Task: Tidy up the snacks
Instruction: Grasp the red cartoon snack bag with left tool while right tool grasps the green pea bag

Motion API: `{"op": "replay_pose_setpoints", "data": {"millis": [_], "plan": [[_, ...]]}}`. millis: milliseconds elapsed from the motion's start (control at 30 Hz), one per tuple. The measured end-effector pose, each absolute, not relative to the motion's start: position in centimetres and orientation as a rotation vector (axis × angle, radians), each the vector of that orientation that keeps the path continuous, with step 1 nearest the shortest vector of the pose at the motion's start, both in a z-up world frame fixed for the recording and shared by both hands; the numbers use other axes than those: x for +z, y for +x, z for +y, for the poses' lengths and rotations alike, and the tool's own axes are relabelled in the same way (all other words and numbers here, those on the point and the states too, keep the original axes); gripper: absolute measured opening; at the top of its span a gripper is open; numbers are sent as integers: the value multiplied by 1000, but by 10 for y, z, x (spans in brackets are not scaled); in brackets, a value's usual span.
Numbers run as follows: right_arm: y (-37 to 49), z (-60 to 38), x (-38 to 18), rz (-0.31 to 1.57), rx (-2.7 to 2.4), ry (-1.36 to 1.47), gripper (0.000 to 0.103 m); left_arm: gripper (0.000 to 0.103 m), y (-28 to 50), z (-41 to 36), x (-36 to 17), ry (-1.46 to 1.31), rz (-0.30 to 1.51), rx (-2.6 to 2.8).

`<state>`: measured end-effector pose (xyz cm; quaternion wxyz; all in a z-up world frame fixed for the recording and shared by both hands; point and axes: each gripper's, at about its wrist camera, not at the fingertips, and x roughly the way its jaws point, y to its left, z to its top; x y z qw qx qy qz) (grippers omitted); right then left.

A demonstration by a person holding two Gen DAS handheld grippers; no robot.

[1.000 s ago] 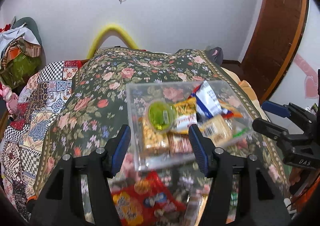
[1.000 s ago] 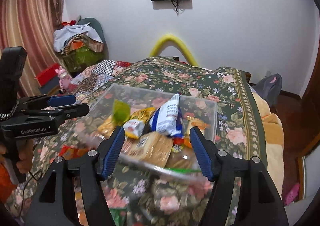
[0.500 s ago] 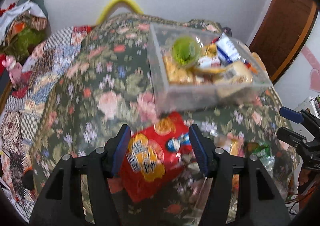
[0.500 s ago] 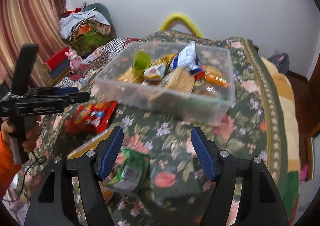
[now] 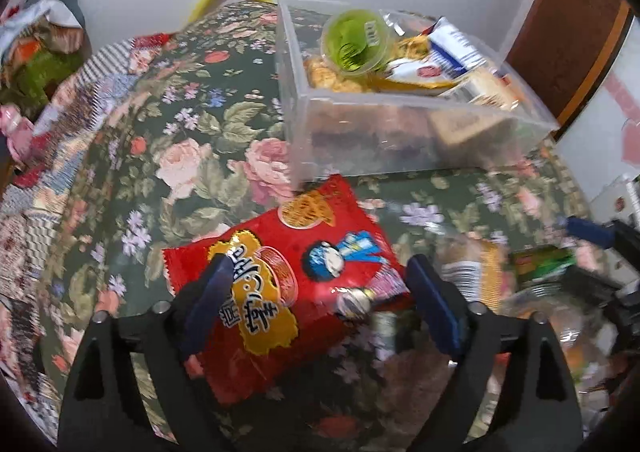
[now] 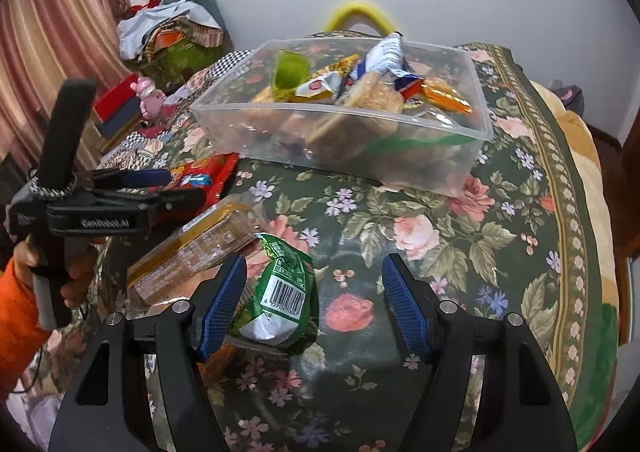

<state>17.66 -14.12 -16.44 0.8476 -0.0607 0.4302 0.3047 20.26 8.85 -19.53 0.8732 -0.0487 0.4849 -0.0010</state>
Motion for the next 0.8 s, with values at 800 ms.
{"op": "replay_pose_setpoints", "data": {"millis": [800], "plan": [[181, -165, -188, 1012, 614, -93, 54, 78, 196, 96, -208, -90, 953, 20]]}}
